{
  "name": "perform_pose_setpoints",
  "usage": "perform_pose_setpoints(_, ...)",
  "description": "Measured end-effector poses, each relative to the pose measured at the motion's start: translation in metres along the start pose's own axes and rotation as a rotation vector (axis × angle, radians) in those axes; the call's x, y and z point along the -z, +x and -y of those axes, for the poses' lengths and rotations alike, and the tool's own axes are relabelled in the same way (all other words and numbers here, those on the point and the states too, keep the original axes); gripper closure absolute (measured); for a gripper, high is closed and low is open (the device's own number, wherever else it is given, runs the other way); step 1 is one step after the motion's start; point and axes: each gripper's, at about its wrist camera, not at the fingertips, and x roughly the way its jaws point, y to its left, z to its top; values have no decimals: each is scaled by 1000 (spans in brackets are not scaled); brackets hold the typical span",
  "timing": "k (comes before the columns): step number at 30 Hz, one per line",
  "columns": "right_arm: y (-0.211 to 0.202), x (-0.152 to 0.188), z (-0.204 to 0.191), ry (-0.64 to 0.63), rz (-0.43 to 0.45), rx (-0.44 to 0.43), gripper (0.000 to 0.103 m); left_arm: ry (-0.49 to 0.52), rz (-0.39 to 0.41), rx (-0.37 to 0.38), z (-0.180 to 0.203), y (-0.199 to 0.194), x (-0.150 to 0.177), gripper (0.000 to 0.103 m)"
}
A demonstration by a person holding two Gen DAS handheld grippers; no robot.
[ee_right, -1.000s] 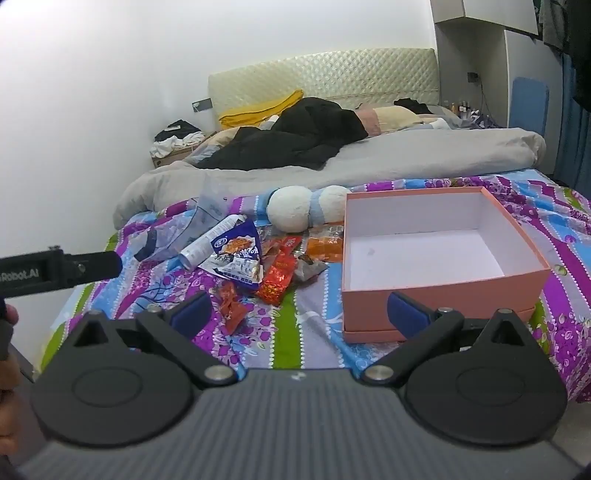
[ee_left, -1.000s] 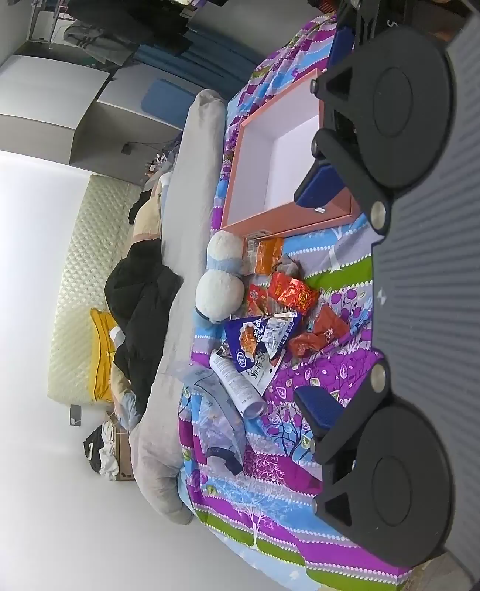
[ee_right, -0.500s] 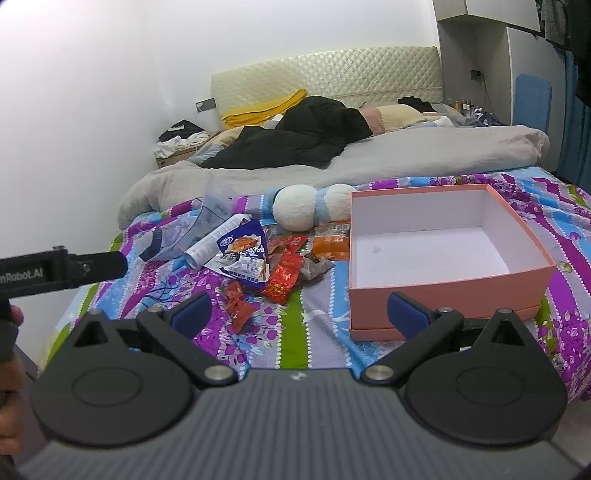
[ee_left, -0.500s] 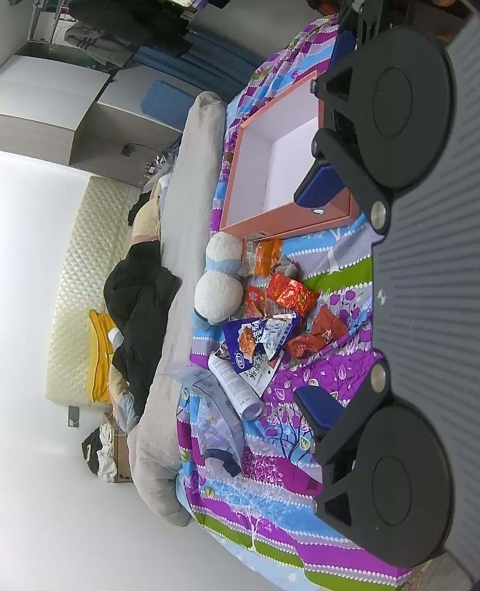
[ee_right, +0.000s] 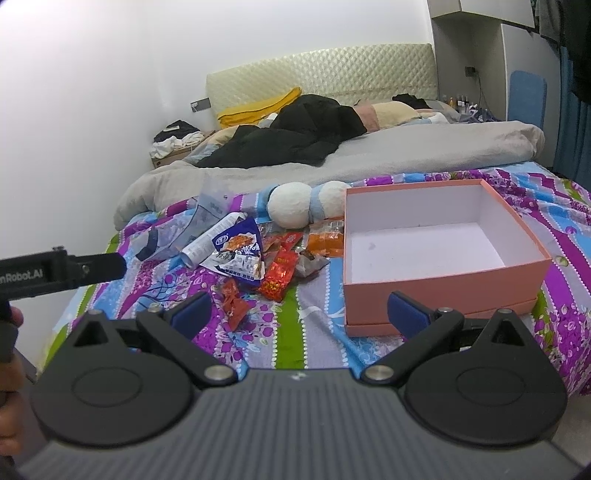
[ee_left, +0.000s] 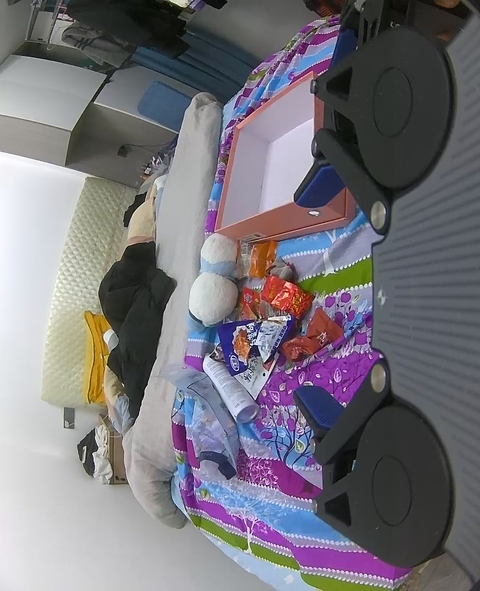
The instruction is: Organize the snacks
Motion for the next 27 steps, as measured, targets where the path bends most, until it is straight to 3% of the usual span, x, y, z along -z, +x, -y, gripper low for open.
perform_pose_setpoints(24,-2,1,0,-13,8,16,0,-5,-2,-6,2,5,3,0)
perform_pose_setpoints(27,-1,3,1,-11,5,7,0,-26,25,17,-1,3,6,0)
